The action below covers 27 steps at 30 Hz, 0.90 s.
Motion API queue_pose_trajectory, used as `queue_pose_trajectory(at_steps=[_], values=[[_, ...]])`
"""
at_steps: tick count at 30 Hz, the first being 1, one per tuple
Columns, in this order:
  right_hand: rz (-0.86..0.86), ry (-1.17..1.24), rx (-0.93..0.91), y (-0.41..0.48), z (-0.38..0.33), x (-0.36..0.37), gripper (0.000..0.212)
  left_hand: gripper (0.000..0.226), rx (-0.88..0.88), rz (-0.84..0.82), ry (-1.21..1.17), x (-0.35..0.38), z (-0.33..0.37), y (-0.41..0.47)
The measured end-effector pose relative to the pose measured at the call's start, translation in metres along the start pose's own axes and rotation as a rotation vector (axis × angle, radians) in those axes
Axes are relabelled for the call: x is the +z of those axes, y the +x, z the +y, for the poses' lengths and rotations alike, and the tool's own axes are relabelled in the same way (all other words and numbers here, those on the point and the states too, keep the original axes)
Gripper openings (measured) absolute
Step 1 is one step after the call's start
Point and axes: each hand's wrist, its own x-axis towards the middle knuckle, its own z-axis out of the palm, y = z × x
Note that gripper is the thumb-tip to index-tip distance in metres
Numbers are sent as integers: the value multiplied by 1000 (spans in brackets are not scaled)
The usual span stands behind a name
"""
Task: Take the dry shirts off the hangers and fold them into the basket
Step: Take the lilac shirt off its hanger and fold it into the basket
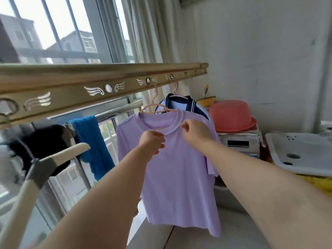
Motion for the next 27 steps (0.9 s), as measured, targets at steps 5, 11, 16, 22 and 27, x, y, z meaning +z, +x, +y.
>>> queue_pose_trajectory(at_steps=[5, 11, 16, 22, 27], values=[[110, -158, -38, 42, -14, -9, 43, 20, 52, 62, 0, -10, 23, 18], [-39, -232, -42, 73, -15, -6, 46, 14, 60, 132, 1, -10, 35, 38], [-81, -105, -2, 88, -7, 3, 27, 18, 49, 157, -10, -10, 43, 42], [-7, 62, 47, 97, -6, 4, 25, 15, 15, 198, -38, -9, 42, 44], [92, 105, 0, 92, 2, 7, 26, 10, 65, 281, -37, -6, 41, 48]])
